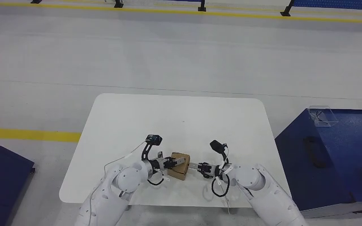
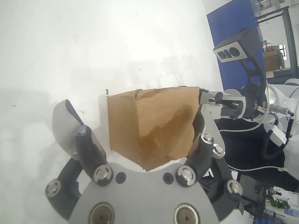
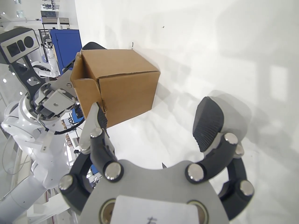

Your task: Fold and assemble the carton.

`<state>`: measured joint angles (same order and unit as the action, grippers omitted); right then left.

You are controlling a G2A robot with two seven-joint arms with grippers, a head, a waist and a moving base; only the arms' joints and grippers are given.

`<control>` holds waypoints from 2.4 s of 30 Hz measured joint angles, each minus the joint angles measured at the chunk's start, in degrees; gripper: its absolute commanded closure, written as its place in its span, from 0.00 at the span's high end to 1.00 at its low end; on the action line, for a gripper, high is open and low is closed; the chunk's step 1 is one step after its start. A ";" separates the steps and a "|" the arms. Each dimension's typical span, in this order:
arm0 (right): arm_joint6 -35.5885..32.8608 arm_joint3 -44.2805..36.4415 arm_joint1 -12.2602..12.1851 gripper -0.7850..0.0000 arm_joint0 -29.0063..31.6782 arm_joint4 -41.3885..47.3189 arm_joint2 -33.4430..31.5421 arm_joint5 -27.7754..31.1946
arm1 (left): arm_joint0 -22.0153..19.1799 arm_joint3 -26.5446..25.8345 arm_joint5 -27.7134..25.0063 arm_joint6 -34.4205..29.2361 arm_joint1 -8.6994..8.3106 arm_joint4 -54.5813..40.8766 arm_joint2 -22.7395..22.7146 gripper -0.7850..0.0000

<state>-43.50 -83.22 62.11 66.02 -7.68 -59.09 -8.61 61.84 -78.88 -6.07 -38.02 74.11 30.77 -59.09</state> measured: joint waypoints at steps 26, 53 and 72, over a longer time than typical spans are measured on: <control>4.05 0.50 0.71 1.00 -0.77 -3.64 0.58 -1.20 | 0.47 -0.58 0.16 -1.85 -0.37 -0.21 -0.19 0.86; 1.77 0.05 1.08 1.00 -0.34 0.51 -2.26 -3.10 | 1.57 -3.63 -0.09 -0.27 -0.82 -0.91 -1.44 1.00; 2.84 -0.47 1.01 1.00 0.64 2.56 -4.27 -4.12 | 2.83 -6.02 -38.57 1.42 -3.22 -3.51 -5.96 1.00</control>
<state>-40.66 -83.69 63.13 66.67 -5.12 -63.36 -12.72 64.68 -84.90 -44.64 -36.60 70.89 27.26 -65.05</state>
